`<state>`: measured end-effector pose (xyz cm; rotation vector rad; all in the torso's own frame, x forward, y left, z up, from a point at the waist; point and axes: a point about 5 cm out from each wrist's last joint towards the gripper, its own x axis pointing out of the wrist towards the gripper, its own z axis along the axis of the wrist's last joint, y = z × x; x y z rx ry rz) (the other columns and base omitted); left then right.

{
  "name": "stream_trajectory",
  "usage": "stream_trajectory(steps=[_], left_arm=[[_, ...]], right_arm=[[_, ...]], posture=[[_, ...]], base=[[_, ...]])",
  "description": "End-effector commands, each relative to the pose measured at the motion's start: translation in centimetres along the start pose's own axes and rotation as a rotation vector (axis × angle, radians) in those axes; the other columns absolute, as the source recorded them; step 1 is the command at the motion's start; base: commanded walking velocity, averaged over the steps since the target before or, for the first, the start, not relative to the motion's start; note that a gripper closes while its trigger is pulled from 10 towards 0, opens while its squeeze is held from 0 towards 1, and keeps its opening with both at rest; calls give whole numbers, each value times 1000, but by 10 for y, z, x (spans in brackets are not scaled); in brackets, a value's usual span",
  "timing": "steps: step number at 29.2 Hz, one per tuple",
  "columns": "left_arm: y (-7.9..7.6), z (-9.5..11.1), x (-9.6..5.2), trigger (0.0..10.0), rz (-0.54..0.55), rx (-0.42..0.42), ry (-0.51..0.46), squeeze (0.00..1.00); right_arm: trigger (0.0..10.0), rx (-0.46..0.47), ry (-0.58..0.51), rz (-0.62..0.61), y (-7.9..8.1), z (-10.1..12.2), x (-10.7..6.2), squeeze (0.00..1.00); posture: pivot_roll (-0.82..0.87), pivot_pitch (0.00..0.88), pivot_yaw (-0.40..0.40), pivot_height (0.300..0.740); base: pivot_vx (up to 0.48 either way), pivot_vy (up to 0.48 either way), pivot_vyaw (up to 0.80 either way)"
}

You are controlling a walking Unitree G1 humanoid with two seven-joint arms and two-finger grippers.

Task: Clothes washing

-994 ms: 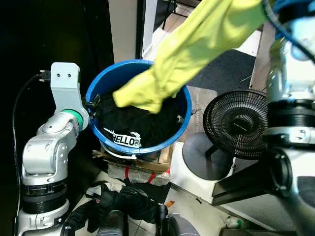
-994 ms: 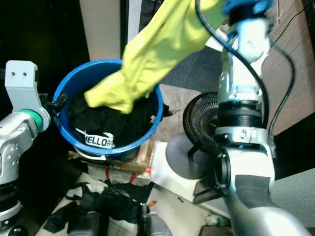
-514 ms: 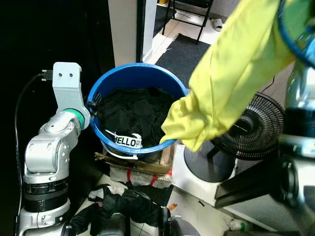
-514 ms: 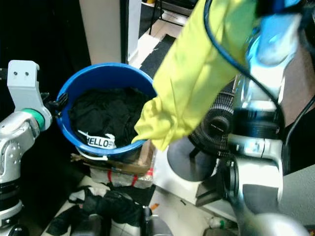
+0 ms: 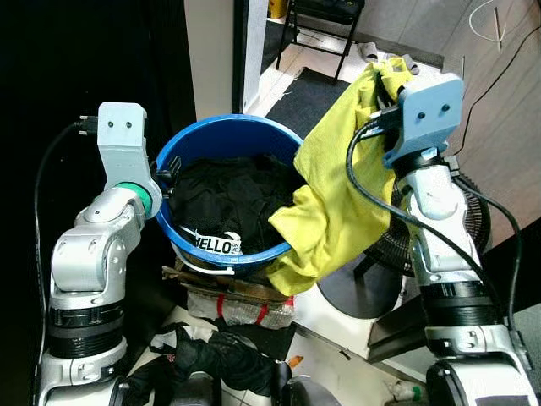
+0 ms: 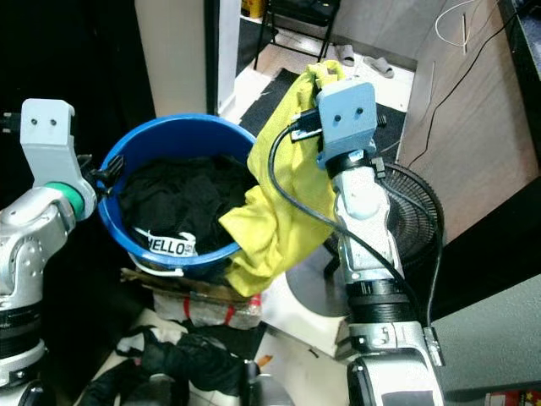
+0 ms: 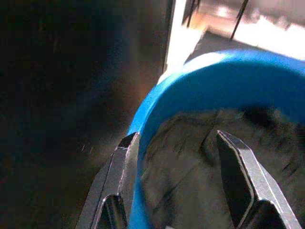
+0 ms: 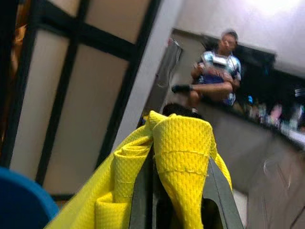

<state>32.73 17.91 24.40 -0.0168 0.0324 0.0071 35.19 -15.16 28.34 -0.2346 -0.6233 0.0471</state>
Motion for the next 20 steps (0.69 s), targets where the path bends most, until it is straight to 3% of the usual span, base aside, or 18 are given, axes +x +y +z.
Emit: stream_trajectory(steps=[1, 2, 4, 11, 15, 20], left_arm=[[-8, 9, -4, 10000, -44, 6, -92, 0], [-8, 9, -4, 10000, -44, 6, -92, 0], [-20, 23, -8, 10000, -84, 29, -205, 0], [-27, 26, -7, 10000, -100, 10, -231, 0], [-31, 35, -8, 10000, -144, -31, -291, 0], [-33, 37, -9, 10000, -155, -19, -313, 0]], right_arm=[[10000, 20, -22, -11, 2, 9, 4, 0], [10000, 20, -22, -11, 2, 9, 4, 0], [10000, 33, -26, 32, 14, 10, 5, 0], [10000, 50, 11, 18, 16, 4, 2, 0], [10000, 4, 25, 1, 12, 4, 2, 0], [10000, 3, 36, -13, 8, 2, 3, 0]], posture=[[69, 82, -37, 740], [69, 82, -37, 740], [71, 66, -46, 740], [68, 35, -50, 740], [61, 18, -49, 740], [52, 15, -40, 740]], base=[[0, 0, 0], [0, 0, 0], [0, 0, 0], [0, 0, 0], [0, 0, 0], [0, 0, 0]])
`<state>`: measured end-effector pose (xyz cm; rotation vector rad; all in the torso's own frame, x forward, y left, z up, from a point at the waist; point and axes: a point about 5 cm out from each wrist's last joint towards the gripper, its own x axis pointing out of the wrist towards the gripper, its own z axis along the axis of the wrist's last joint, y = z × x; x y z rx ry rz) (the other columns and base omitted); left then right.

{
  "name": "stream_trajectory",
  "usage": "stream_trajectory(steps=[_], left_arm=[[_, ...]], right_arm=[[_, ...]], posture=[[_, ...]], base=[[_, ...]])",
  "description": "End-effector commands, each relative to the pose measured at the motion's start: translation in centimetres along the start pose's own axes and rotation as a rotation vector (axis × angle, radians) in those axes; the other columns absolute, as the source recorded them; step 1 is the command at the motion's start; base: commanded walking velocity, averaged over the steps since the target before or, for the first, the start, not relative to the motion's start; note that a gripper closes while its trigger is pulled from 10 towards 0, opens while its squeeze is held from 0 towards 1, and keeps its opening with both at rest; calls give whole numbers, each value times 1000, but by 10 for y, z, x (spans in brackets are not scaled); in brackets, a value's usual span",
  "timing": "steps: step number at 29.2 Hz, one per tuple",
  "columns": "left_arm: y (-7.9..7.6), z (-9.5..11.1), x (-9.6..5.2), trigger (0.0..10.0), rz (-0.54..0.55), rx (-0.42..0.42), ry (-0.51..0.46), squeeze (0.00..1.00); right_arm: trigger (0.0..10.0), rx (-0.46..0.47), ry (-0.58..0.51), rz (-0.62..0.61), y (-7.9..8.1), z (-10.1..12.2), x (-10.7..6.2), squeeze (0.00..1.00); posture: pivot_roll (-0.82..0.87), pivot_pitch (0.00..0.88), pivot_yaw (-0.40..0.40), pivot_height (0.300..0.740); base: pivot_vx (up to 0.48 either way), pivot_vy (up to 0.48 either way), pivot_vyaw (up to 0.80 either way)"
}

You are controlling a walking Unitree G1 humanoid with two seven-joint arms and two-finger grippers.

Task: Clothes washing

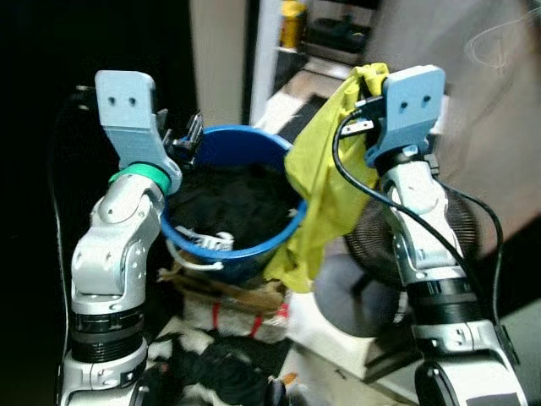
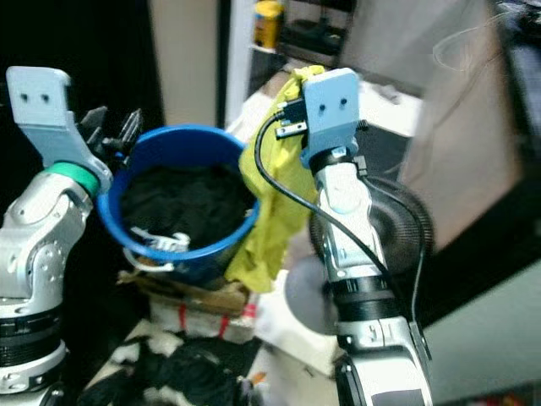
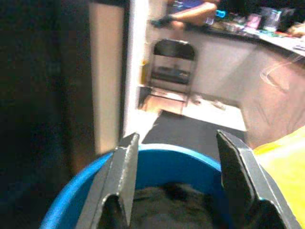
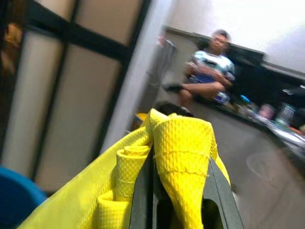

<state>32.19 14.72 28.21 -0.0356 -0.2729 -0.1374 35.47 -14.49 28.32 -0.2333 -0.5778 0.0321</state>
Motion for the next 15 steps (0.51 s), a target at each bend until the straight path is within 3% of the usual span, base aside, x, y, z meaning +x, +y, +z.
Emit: stream_trajectory(steps=[1, 15], left_arm=[[-2, 2, 0, 10000, -19, 16, -22, 0], [2, 3, 1, 10000, -19, 30, -33, 0]], right_arm=[[10000, 30, 14, -27, -3, -1, 0, 0], [10000, 73, 30, -33, 4, -2, 0, 0]], posture=[[56, 10, -30, 740], [75, 10, -26, 740]], base=[[0, 0, -800], [0, 0, -800]])
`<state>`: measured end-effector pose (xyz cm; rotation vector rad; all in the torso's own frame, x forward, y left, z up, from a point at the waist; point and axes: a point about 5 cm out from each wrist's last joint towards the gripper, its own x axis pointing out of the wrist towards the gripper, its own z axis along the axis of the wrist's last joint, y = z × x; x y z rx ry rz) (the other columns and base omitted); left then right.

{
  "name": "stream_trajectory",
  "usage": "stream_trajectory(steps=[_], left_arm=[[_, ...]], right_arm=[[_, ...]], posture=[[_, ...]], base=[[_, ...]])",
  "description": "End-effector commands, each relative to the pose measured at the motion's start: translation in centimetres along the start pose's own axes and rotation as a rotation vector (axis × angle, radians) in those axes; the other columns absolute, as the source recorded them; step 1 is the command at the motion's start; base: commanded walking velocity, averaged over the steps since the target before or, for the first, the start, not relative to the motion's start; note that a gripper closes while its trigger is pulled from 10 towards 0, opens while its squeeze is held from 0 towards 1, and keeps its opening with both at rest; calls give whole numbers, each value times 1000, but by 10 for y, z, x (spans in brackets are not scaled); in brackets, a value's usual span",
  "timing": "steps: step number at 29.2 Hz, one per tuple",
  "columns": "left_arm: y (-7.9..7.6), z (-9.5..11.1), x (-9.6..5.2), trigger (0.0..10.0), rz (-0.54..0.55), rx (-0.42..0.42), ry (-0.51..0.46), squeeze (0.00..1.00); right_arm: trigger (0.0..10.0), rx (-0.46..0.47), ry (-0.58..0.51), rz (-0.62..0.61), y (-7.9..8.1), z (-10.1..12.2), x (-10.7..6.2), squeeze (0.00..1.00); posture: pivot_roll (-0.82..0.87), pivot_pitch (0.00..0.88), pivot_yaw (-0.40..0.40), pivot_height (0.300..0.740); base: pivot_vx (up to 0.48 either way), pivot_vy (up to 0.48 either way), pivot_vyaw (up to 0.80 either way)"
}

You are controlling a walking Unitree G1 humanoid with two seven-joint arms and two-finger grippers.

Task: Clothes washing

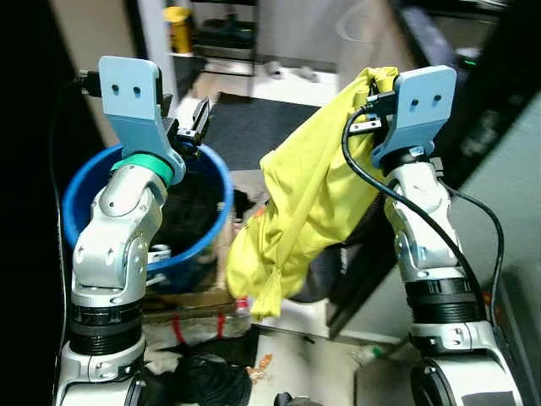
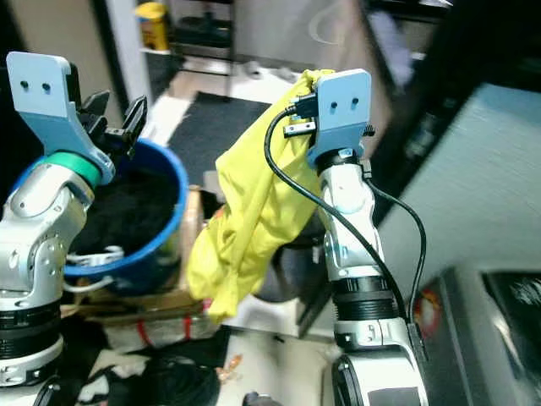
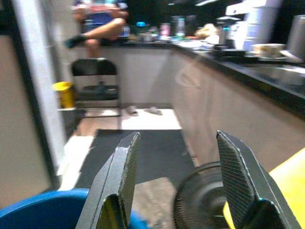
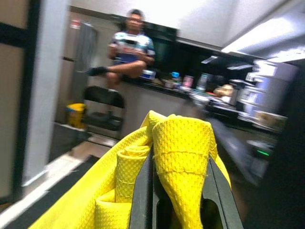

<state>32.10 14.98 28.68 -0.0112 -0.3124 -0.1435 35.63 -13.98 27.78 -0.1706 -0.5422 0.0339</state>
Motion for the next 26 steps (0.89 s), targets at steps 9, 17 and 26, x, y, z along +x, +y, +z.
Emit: stream_trajectory(steps=[9, 17, 26], left_arm=[[1, 0, 2, 10000, -14, 12, -3, 0], [1, 0, 1, 10000, -15, 12, 1, 0], [1, 1, 2, 10000, -13, 13, 0, 0]], right_arm=[[10000, 34, -18, -28, 0, 6, 4, 0], [10000, 48, -17, -30, 2, 7, 4, 0], [10000, 65, -28, -19, 7, 11, 5, 0]], posture=[[81, 18, -17, 740], [83, 23, -16, 740], [87, 32, -17, 740]], base=[[0, 0, -800], [0, 0, -800], [0, 0, -800]])
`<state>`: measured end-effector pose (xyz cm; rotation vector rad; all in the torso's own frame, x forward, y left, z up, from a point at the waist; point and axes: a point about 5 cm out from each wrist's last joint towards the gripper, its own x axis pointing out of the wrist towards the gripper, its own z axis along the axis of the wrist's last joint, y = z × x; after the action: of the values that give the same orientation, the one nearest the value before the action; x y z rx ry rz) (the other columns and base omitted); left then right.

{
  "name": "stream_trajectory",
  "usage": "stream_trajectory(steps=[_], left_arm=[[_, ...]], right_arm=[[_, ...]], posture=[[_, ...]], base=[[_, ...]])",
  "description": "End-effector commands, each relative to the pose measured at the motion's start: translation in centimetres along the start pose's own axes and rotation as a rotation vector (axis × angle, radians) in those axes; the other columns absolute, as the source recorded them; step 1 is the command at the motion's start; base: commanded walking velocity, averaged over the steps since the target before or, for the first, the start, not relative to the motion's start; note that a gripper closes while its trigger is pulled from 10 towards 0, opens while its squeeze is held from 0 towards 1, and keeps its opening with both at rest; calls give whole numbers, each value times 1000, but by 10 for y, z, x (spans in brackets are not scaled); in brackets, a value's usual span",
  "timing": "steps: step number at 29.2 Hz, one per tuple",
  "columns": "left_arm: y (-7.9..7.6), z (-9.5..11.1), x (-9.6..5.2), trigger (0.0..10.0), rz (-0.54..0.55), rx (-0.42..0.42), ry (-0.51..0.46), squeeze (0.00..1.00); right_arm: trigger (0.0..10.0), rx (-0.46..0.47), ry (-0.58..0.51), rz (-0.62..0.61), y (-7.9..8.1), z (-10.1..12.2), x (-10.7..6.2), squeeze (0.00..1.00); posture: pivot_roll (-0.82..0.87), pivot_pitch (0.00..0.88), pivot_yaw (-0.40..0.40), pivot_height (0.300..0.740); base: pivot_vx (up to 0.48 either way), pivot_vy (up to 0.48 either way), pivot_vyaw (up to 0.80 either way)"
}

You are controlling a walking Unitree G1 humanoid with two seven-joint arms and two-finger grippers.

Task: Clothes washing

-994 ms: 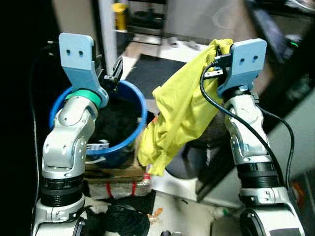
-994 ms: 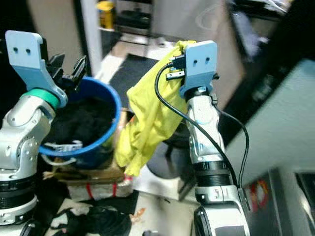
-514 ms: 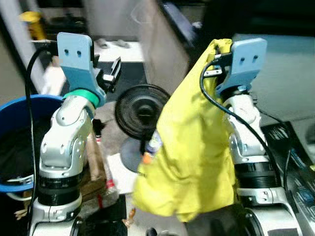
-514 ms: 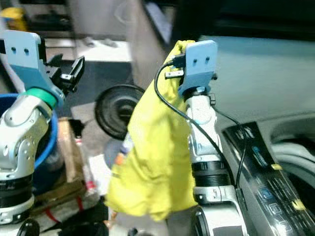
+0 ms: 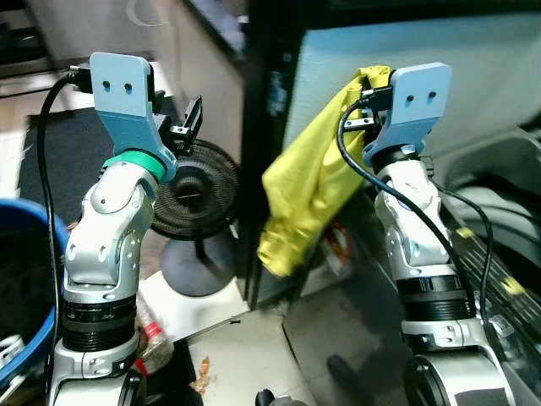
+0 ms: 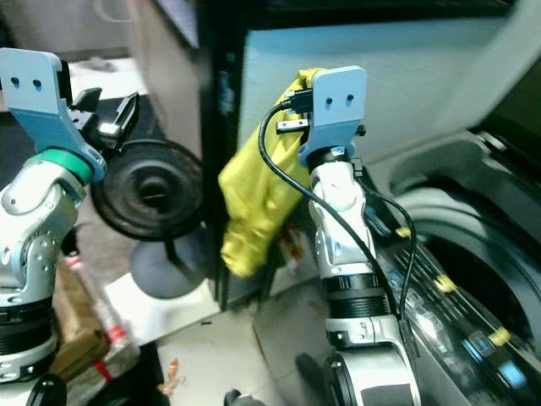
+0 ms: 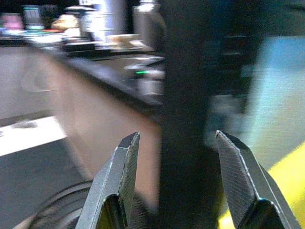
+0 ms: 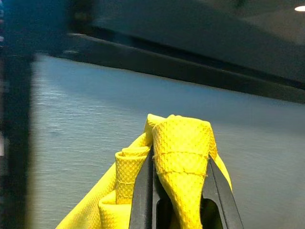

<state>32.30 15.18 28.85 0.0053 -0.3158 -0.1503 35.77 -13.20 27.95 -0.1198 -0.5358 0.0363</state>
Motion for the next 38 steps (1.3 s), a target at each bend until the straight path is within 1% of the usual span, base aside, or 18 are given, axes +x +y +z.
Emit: stream_trajectory(steps=[1, 12, 15, 18, 26, 38], left_arm=[[-1, 0, 0, 10000, -4, -3, 2, 0], [0, 1, 0, 10000, -1, -8, -1, 0], [0, 1, 0, 10000, 0, -7, -1, 0], [0, 1, 0, 10000, 0, -6, -1, 0], [-1, 1, 0, 10000, -1, -6, 2, 0], [-1, 1, 0, 10000, 1, -5, 5, 0]], right_arm=[[10000, 20, -37, -5, 1, 10, 3, 0], [10000, 43, -57, -11, 3, 15, 7, 0], [10000, 93, -58, -26, 3, 17, 9, 0], [10000, 112, -56, -33, 2, 17, 10, 0], [10000, 201, -54, -56, 1, 19, 12, 0], [10000, 211, -45, -63, -1, 18, 12, 0]], posture=[[88, 34, -17, 740], [88, 39, -15, 740], [89, 42, -14, 740], [92, 44, -14, 740], [95, 46, -12, 740], [96, 48, -13, 740]], base=[[0, 0, -800], [0, 0, -800], [0, 0, -800], [0, 0, -800], [0, 0, -800], [0, 0, -800]])
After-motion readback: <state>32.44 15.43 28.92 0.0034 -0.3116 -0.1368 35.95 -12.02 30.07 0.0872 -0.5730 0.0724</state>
